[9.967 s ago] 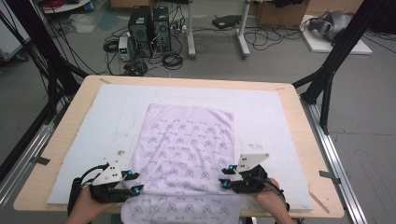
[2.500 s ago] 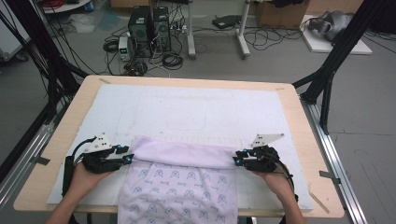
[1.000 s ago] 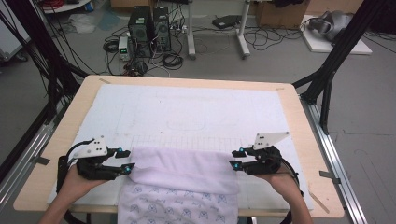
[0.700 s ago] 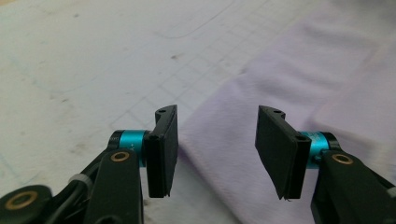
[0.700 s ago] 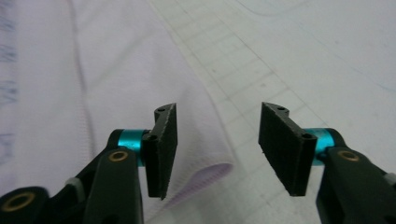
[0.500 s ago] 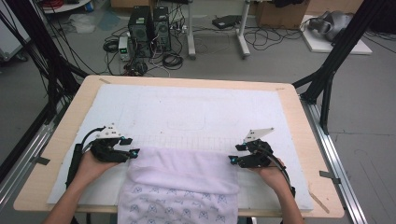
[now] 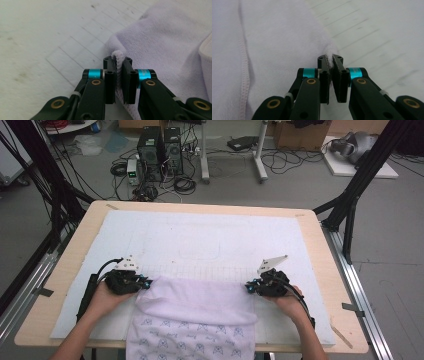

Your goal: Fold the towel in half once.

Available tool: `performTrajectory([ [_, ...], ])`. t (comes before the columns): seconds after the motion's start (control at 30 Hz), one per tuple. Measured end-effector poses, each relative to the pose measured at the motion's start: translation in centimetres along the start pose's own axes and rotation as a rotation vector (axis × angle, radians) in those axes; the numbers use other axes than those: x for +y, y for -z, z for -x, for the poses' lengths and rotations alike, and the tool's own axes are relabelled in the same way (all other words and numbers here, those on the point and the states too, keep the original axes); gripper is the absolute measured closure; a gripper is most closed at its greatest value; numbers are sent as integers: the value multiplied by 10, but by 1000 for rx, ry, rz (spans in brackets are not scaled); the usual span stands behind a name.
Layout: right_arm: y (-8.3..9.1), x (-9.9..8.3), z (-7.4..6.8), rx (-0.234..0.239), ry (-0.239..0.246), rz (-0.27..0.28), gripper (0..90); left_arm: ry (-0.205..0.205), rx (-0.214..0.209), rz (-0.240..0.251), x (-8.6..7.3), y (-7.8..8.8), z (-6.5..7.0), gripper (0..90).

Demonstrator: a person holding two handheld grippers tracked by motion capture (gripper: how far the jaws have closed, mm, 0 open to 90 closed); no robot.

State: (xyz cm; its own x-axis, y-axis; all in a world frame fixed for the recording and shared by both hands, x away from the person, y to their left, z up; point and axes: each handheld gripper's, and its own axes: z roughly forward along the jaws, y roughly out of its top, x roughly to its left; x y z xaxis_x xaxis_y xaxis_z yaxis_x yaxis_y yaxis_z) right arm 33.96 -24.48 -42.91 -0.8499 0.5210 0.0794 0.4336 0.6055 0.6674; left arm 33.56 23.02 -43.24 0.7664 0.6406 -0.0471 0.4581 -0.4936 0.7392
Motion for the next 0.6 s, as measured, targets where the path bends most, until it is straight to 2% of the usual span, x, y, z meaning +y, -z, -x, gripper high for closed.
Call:
performTrajectory([
  [0.07, 3, 8, 10, -45, -10, 12, 855, 18, 28, 34, 9, 0, -7, 830],
  [0.13, 7, 18, 23, -70, -31, 35, 854, 36, 58, 69, 22, 0, -16, 831],
  [0.23, 14, 38, 41, -133, -39, 65, 855, 25, 123, 66, 45, -3, -32, 833],
  [0.33, 21, 62, 57, -191, -37, 75, 855, 39, 175, 93, 68, -5, -45, 833],
  [0.43, 30, 83, 72, -236, -50, 104, 855, 30, 223, 112, 94, -3, -55, 833],
  [0.53, 37, 105, 82, -280, -38, 91, 854, 25, 260, 127, 119, 3, -66, 833],
  [0.6, 44, 118, 86, -294, -33, 112, 853, 18, 292, 119, 128, 4, -70, 818],
])
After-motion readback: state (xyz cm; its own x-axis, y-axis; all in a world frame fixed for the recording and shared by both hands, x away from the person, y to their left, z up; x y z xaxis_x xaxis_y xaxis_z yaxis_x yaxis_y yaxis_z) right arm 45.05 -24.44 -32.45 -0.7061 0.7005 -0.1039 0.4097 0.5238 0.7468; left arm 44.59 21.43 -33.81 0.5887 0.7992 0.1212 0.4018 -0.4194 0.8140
